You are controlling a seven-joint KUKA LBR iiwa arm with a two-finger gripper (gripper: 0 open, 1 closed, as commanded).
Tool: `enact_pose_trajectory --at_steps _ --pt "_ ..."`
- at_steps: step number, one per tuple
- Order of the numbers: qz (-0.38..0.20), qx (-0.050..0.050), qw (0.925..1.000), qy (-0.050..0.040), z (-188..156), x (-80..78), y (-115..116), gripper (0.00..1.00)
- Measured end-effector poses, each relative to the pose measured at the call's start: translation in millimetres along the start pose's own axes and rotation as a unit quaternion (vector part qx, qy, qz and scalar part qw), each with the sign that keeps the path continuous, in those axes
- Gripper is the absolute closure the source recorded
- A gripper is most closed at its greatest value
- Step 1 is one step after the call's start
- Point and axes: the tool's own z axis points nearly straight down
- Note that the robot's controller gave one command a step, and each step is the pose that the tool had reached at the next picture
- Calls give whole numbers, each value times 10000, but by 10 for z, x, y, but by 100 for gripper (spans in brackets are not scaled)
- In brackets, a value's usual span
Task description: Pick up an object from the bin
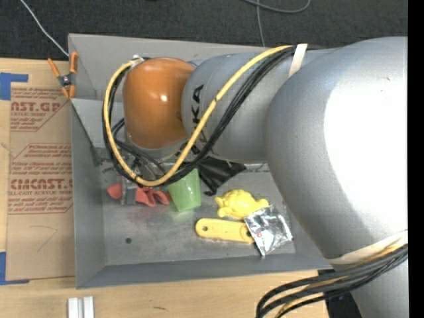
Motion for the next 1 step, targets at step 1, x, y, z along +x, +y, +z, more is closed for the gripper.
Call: enact_pose_trajectory --at_steps 1 --pt "639 3 9979 45 697 197 31 100"
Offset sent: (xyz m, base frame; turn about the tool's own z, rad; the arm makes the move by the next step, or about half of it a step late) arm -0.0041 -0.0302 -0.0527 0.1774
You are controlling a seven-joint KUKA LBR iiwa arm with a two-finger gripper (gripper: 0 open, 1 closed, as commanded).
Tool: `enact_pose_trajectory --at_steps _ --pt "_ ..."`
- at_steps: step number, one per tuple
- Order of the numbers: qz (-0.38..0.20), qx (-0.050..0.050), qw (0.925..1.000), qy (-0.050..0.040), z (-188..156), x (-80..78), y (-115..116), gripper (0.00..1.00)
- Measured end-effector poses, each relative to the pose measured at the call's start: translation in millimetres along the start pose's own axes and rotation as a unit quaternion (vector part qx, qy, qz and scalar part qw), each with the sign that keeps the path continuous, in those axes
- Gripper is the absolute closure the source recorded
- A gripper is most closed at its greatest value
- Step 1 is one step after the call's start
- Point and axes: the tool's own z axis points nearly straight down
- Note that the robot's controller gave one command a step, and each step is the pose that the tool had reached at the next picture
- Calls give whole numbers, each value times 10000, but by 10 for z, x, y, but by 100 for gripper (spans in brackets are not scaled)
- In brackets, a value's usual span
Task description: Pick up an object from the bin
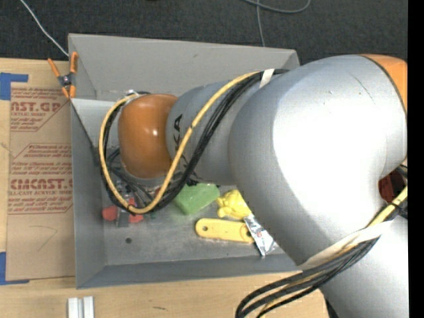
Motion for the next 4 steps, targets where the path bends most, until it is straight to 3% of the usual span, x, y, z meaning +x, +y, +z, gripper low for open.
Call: enact_pose_trajectory --at_steps 1,2,4 --pt "13 -6 10000 -11 -33 -16 -16 100" --pt "-954 -8 9954 -3 -135 27 -383 100" --pt "-946 -14 9955 -11 -162 -53 -474 100"
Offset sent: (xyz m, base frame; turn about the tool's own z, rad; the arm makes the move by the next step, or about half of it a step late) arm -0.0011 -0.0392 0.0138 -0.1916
